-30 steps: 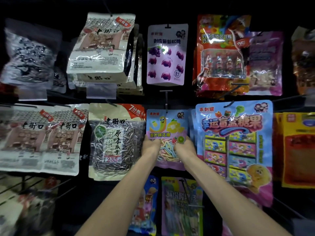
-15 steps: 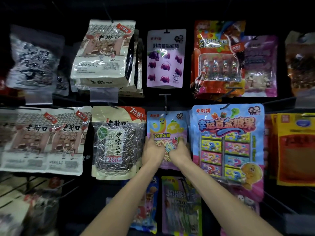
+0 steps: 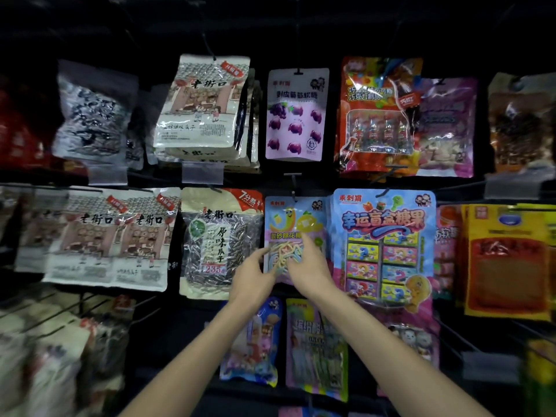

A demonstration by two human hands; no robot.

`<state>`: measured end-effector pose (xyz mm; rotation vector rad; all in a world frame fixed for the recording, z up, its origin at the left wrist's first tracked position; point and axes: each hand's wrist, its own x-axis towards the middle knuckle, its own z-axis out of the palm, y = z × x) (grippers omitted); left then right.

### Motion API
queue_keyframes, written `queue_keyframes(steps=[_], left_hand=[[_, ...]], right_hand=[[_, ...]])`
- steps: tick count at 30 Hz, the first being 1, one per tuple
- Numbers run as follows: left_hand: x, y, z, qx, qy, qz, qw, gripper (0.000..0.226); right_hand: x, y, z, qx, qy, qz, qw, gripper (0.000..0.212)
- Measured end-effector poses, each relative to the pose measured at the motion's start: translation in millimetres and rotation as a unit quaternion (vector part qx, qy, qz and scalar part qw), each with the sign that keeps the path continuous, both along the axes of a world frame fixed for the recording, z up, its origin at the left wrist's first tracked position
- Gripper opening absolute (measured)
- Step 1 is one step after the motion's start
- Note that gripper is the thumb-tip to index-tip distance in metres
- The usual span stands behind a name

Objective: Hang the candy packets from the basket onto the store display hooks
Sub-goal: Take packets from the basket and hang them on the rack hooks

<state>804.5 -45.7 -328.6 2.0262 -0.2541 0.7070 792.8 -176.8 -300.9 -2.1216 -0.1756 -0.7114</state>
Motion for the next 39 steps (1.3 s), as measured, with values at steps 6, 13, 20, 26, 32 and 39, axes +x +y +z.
queue_keyframes(steps=[6,13,20,26,32,39], left_hand=[[-74,16,-14,0.153,-0.07,0.028,0.985,0.057],[-157,2,-71,0.313,-0.115,0.052,0.942,0.066],[-220,-30,-185,0.392,-0.084,-0.004,0.916,0.072],[-241,-69,-307,0.416,0.008,-0.083,0.905,0.075],[-239,-107,-425,0.479,0.121,-0.128,0.86,0.088],[-242,-132,-491,0.498,0.326,-0.108,0.796,0.104]], right_hand=[[-100,-23,-4,-0.092,-0.029,0.117,0.988,0.084],[-196,-76,-63,-0.245,-0.015,0.119,0.962,0.094],[-266,-146,-176,-0.323,0.086,0.094,0.938,0.091],[-284,-201,-309,-0.259,0.233,0.079,0.934,0.081],[-296,-221,-425,-0.198,0.372,-0.011,0.907,0.078],[-308,-224,-485,-0.052,0.426,-0.074,0.9,0.054]])
